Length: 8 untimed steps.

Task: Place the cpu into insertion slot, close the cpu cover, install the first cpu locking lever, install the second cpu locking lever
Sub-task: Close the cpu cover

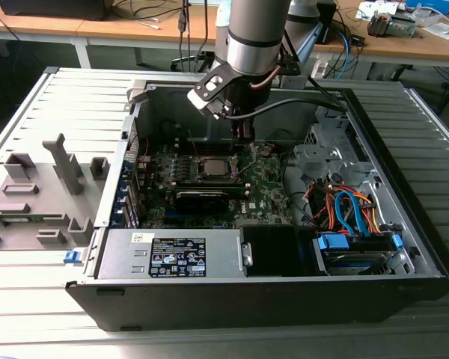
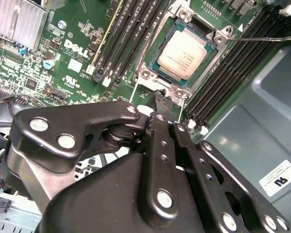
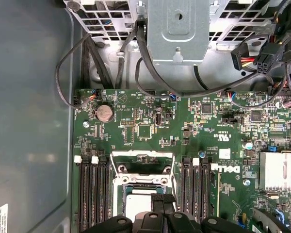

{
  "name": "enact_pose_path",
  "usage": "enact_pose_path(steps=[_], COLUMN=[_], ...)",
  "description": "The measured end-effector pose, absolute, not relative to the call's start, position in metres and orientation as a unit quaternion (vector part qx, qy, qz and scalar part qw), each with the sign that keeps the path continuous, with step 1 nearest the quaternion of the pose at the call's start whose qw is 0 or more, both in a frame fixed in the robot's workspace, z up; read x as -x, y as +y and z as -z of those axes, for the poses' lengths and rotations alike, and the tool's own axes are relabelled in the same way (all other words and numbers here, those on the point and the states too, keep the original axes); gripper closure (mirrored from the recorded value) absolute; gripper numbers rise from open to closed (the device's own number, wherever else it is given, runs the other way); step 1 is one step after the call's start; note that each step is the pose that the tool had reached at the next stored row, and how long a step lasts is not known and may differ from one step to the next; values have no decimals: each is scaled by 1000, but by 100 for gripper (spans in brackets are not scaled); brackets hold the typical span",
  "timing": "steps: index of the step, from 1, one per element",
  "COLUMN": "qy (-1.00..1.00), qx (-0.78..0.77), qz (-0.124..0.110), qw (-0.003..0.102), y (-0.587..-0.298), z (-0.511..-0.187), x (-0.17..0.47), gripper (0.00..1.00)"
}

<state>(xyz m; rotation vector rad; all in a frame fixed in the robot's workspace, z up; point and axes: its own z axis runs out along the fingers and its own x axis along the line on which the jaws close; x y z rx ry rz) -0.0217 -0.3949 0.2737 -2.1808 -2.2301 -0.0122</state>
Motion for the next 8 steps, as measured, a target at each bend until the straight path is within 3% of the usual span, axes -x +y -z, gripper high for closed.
enact_pose_path(steps=[8], qy=[-715], qx=[699], qz=[4], qw=[11], y=[-395], z=[-274], x=[19], gripper=[89])
